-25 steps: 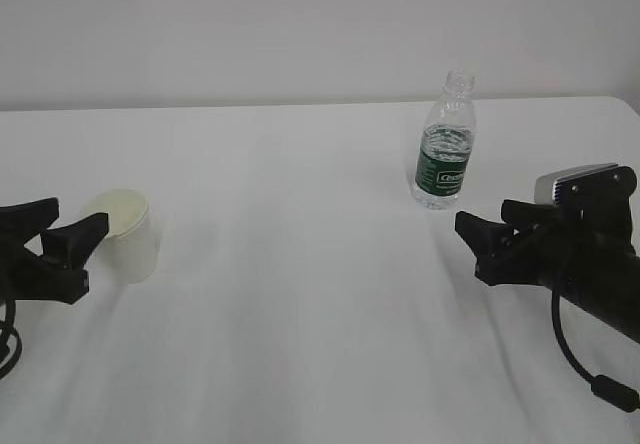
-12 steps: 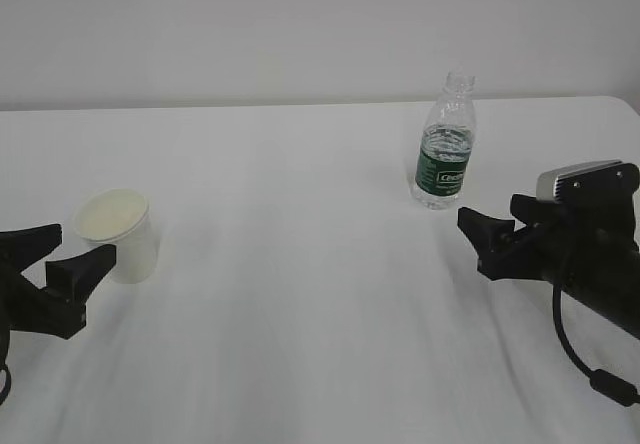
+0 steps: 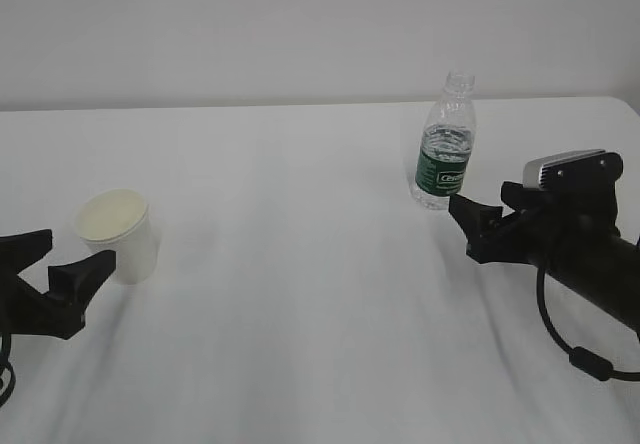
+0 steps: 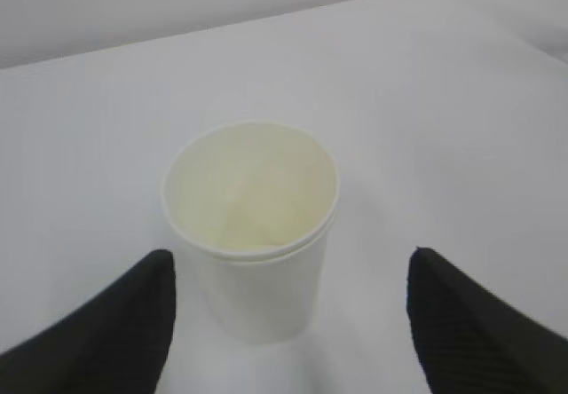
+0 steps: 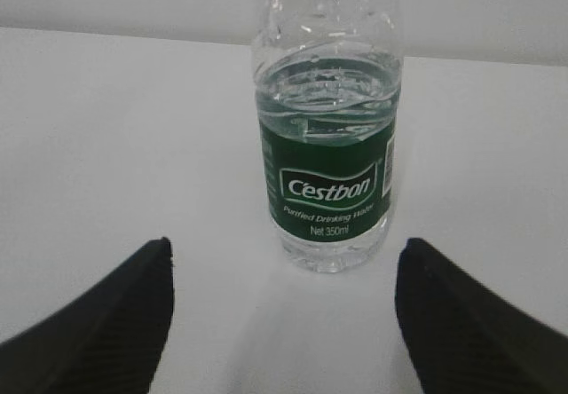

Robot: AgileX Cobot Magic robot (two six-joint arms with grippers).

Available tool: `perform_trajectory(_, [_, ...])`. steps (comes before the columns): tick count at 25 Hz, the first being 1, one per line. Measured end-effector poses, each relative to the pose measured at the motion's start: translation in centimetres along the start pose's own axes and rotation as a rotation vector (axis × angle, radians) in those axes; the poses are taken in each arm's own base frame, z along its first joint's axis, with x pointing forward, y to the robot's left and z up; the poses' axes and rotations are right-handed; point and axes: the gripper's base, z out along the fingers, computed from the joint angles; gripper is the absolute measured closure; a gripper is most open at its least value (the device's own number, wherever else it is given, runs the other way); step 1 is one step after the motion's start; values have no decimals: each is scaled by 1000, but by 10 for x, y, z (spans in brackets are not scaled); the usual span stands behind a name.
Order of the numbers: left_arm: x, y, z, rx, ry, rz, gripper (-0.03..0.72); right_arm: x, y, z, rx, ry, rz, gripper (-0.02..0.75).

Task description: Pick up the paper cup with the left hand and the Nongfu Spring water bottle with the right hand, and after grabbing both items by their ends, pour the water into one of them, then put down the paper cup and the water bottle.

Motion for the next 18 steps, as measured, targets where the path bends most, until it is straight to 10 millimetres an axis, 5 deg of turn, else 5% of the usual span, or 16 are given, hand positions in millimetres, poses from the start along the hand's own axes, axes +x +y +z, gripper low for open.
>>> perform_trajectory(8, [12,2,3,-22,56,-20,94,-6,-3,8,4,-30,-6,143])
perform_trajectory(18, [13,2,3,-24,58,-21,98,10,-8,34,4,-14,-2,142])
